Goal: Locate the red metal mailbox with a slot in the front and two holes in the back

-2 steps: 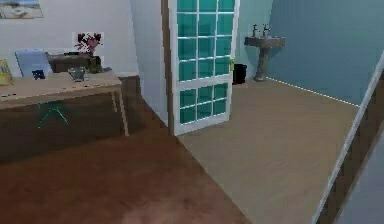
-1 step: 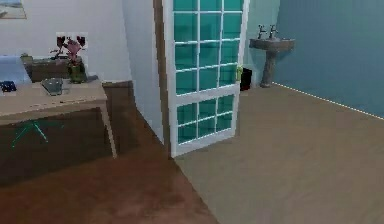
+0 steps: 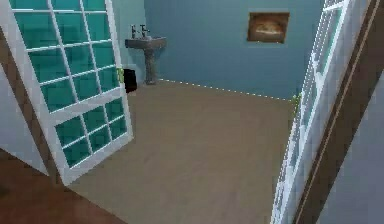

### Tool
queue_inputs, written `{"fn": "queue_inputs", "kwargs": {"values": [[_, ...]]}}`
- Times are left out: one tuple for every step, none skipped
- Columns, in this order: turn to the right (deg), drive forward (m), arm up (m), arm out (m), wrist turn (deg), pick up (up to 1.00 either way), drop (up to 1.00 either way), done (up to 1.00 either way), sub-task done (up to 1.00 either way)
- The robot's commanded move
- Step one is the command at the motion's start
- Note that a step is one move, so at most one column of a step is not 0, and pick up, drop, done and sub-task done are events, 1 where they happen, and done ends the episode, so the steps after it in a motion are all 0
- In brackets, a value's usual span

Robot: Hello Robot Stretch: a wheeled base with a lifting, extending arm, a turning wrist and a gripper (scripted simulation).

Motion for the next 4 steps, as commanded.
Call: {"fn": "queue_inputs", "kwargs": {"values": [[0.0,1.0,0.0,0.0,0.0,0.0,0.0,0.0,0.0],[6.0,0.0,0.0,0.0,0.0,0.0,0.0,0.0,0.0],[0.0,0.45,0.0,0.0,0.0,0.0,0.0,0.0,0.0],[21.0,0.0,0.0,0.0,0.0,0.0,0.0,0.0,0.0]]}}
